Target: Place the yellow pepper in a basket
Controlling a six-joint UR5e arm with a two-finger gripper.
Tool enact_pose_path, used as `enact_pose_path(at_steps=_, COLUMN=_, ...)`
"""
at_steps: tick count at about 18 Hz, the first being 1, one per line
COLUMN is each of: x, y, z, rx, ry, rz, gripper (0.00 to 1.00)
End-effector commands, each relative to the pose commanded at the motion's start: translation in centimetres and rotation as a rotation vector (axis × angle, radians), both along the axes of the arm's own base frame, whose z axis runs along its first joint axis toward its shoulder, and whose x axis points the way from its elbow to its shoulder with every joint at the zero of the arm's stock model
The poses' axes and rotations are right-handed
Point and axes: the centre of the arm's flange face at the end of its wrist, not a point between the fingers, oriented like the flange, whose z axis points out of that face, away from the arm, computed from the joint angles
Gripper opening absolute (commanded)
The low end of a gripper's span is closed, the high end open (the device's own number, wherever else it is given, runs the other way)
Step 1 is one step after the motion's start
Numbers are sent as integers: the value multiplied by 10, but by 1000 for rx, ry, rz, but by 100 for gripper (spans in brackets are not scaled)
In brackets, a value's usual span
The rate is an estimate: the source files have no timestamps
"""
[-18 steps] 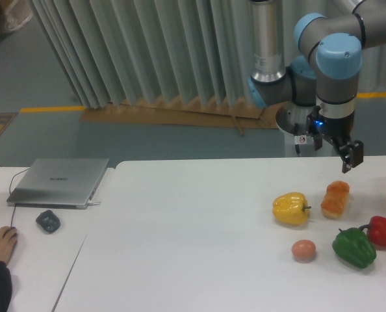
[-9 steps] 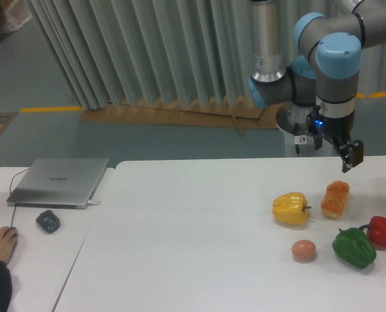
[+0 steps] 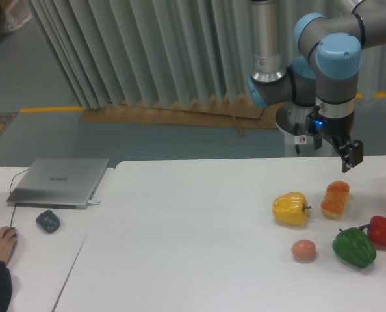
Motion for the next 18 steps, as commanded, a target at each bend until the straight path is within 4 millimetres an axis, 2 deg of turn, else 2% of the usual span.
enact_pose_path(at_steps=7, x=0, y=0, z=1, rx=3, ry=1, rz=-1, gripper=100)
enact_pose_path(at_steps=13, x=-7, y=6, z=-8, rx=-5, ry=-7, rz=12, gripper=100)
enact_pose_path(at_steps=14, x=-7, y=10, z=-8, rx=9, ry=15, rz=8, gripper=100)
enact_pose_path(at_steps=16, x=-2, y=19, z=-26, rx=-33, ry=19, rz=-18, gripper=100)
enact_pose_path(at_steps=18, x=9, y=38, z=-35, rx=-127, ry=72, rz=-90, gripper=100)
